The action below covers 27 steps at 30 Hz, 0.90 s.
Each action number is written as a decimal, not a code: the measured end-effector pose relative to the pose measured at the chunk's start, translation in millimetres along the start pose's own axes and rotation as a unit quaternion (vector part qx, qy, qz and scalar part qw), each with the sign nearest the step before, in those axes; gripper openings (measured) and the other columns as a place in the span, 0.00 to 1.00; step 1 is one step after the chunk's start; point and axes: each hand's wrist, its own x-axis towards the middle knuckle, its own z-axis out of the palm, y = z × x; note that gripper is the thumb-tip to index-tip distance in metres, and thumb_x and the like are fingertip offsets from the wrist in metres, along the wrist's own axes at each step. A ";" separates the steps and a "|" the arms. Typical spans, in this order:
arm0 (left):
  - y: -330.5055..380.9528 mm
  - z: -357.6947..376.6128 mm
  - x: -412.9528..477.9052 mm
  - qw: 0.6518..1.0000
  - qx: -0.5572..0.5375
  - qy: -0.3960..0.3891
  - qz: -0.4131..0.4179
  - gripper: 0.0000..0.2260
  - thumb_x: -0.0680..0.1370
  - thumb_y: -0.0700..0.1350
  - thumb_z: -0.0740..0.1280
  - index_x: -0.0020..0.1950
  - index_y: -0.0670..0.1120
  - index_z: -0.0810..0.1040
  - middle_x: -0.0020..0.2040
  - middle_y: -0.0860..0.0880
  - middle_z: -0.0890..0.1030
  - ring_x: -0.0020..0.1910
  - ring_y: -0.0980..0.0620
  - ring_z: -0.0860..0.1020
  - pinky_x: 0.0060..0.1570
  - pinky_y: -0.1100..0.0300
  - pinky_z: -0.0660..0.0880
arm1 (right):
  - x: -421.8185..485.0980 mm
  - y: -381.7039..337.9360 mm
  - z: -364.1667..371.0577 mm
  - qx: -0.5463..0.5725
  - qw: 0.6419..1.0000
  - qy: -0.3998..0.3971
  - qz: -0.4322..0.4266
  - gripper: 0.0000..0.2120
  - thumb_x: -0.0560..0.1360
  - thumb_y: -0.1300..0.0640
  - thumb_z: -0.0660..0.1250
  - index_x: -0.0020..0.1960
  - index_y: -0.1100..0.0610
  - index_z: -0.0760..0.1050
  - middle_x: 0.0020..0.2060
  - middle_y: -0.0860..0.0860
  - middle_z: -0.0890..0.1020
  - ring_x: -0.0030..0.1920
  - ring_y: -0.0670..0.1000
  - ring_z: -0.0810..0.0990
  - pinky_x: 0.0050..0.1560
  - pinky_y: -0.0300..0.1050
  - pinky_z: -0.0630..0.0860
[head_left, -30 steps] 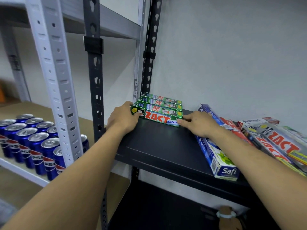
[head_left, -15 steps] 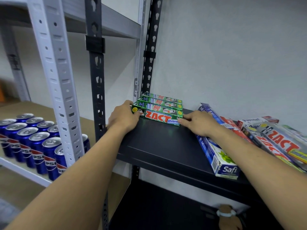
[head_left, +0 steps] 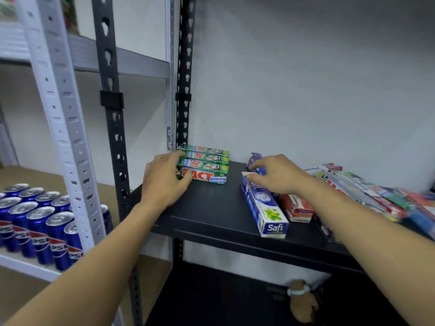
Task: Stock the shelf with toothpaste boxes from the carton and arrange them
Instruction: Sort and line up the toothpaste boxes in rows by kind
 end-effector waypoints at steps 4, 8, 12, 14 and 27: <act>40.7 5.7 -24.1 0.992 -0.114 -0.060 -0.018 0.17 0.75 0.59 0.68 0.62 0.55 0.79 0.58 0.54 0.82 0.58 0.52 0.78 0.57 0.53 0.75 | -44.5 25.5 -18.4 -0.024 0.999 -0.014 0.031 0.20 0.77 0.42 0.64 0.65 0.48 0.77 0.58 0.54 0.82 0.59 0.56 0.78 0.57 0.48 0.75; 100.3 5.3 -50.5 0.953 -0.213 -0.214 0.002 0.28 0.73 0.67 0.68 0.69 0.57 0.74 0.64 0.59 0.78 0.61 0.60 0.74 0.58 0.61 0.71 | -88.9 46.0 -21.1 -0.097 0.994 -0.036 0.039 0.20 0.77 0.40 0.61 0.63 0.48 0.77 0.53 0.53 0.83 0.54 0.56 0.79 0.54 0.49 0.76; 135.4 17.8 -68.5 0.928 -0.203 -0.311 0.006 0.45 0.63 0.74 0.71 0.76 0.58 0.66 0.66 0.57 0.78 0.62 0.59 0.76 0.63 0.58 0.73 | -119.5 54.3 -12.8 -0.137 0.989 -0.048 0.042 0.21 0.77 0.37 0.58 0.63 0.48 0.75 0.55 0.50 0.80 0.57 0.56 0.77 0.57 0.51 0.73; 137.1 24.1 -69.0 0.937 -0.164 -0.308 0.013 0.44 0.63 0.74 0.71 0.75 0.58 0.67 0.73 0.56 0.71 0.68 0.53 0.72 0.66 0.51 0.72 | -125.4 50.6 -7.8 -0.165 0.985 -0.038 0.019 0.19 0.79 0.41 0.56 0.64 0.49 0.74 0.58 0.49 0.79 0.59 0.55 0.76 0.67 0.54 0.66; 196.7 30.0 -71.2 0.955 -0.023 -0.274 0.109 0.36 0.73 0.73 0.62 0.76 0.57 0.67 0.80 0.51 0.58 0.75 0.44 0.64 0.75 0.45 0.58 | -181.2 79.5 -29.9 0.002 0.981 0.195 0.004 0.15 0.82 0.53 0.58 0.66 0.51 0.76 0.66 0.47 0.77 0.71 0.50 0.69 0.73 0.48 0.61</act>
